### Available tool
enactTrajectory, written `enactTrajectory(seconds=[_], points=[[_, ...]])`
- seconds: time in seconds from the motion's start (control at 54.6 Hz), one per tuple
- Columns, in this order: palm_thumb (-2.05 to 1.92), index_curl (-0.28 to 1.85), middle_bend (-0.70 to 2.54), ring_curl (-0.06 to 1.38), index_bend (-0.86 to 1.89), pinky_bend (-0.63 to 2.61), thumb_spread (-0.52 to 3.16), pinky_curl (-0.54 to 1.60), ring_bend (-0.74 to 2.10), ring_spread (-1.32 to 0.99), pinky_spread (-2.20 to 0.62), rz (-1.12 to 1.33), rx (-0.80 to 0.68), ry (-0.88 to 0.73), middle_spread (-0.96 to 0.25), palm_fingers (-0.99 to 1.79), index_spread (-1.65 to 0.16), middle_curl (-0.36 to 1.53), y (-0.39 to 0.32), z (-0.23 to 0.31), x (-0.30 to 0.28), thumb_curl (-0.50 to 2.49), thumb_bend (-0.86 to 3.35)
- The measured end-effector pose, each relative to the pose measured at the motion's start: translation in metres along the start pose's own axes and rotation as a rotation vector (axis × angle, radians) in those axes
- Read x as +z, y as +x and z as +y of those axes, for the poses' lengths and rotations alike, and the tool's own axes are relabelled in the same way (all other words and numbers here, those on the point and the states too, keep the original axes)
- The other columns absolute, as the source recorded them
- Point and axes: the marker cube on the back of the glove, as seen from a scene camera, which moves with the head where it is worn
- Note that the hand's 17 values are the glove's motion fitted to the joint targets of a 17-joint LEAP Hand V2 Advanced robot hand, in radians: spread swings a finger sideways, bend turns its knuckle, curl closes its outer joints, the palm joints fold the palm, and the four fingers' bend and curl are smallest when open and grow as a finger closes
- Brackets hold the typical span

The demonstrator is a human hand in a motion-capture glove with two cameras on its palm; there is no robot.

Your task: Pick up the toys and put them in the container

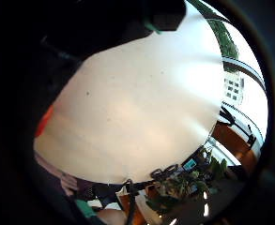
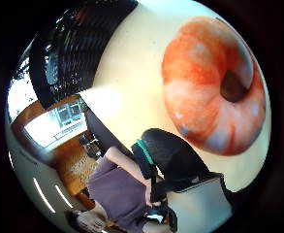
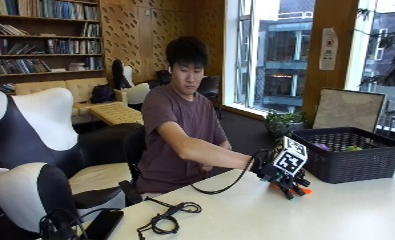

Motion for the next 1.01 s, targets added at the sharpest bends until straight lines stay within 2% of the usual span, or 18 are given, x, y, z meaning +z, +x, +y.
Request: enactTrajectory(seconds=[0.055,0.128,0.256,0.275,0.293,0.311,0.348,0.366,0.384,0.421,0.494,0.549,0.659,0.86,0.915,0.97,1.007], points=[[-0.01,0.12,0.09,0.31,0.13,0.93,1.18,0.35,0.14,0.10,0.10,-0.131,-0.083,0.032,0.03,-0.34,-0.26,0.14,-0.016,-0.004,0.007,0.27,-0.03],[-0.01,0.13,0.10,0.30,0.12,0.90,1.18,0.34,0.16,0.10,0.11,-0.110,-0.080,0.104,0.02,-0.32,-0.26,0.14,-0.017,-0.004,0.010,0.28,-0.02],[0.05,0.16,0.21,0.34,0.15,0.75,1.30,0.30,0.31,0.08,0.10,-0.077,-0.073,0.290,0.00,-0.03,-0.27,0.19,-0.015,-0.002,0.011,0.30,0.02],[0.04,0.16,0.15,0.32,0.12,0.79,1.28,0.32,0.25,0.09,0.11,-0.078,-0.072,0.311,0.01,-0.17,-0.28,0.18,-0.016,-0.002,0.011,0.30,0.00],[0.07,0.18,0.25,0.37,0.18,0.73,1.33,0.29,0.39,0.07,0.09,-0.079,-0.071,0.334,-0.01,0.13,-0.27,0.20,-0.017,-0.002,0.011,0.31,0.03],[0.08,0.17,0.25,0.36,0.16,0.72,1.34,0.28,0.40,0.06,0.08,-0.080,-0.069,0.358,-0.02,0.15,-0.27,0.20,-0.019,-0.003,0.012,0.32,0.03],[0.12,0.17,0.31,0.37,0.16,0.75,1.36,0.29,0.49,0.00,0.03,-0.080,-0.064,0.400,-0.05,0.37,-0.27,0.23,-0.025,-0.004,0.014,0.33,0.05],[0.12,0.17,0.30,0.36,0.16,0.73,1.37,0.26,0.48,0.00,0.04,-0.077,-0.059,0.419,-0.05,0.32,-0.27,0.23,-0.028,-0.005,0.014,0.33,0.05],[0.15,0.19,0.36,0.39,0.18,0.75,1.39,0.29,0.54,-0.04,-0.03,-0.069,-0.052,0.440,-0.07,0.46,-0.27,0.25,-0.031,-0.006,0.014,0.34,0.07],[0.18,0.18,0.40,0.41,0.16,0.76,1.41,0.29,0.61,-0.09,-0.10,-0.036,-0.033,0.489,-0.10,0.54,-0.27,0.27,-0.035,-0.009,0.013,0.36,0.08],[0.38,0.15,0.40,0.50,0.12,1.03,1.31,0.37,0.92,-0.21,-0.22,0.180,0.026,0.550,-0.17,0.89,-0.26,0.28,-0.019,-0.009,0.005,0.45,0.16],[0.43,0.15,0.45,0.56,0.17,1.12,1.23,0.42,1.03,-0.27,-0.27,0.274,0.038,0.551,-0.23,0.98,-0.28,0.30,-0.017,-0.012,0.000,0.49,0.16],[0.47,0.21,0.60,0.64,0.31,1.19,1.10,0.50,1.16,-0.32,-0.34,-0.008,-0.059,0.437,-0.31,1.17,-0.31,0.37,-0.035,-0.012,-0.021,0.56,0.15],[0.46,0.32,0.89,0.69,0.56,1.22,0.94,0.58,1.27,-0.34,-0.41,-0.060,-0.058,0.328,-0.40,1.14,-0.34,0.54,-0.030,0.016,-0.092,0.66,0.08],[0.47,0.36,0.92,0.70,0.61,1.23,0.91,0.59,1.30,-0.35,-0.42,0.010,-0.015,0.337,-0.41,1.10,-0.35,0.57,-0.019,0.026,-0.119,0.68,0.08],[0.48,0.38,0.95,0.70,0.64,1.25,0.88,0.61,1.33,-0.34,-0.43,0.275,0.152,0.353,-0.42,1.07,-0.35,0.61,0.012,0.033,-0.141,0.71,0.07],[0.48,0.40,0.96,0.71,0.66,1.26,0.87,0.62,1.34,-0.34,-0.43,0.360,0.201,0.362,-0.42,1.06,-0.35,0.63,0.020,0.037,-0.153,0.72,0.07]])
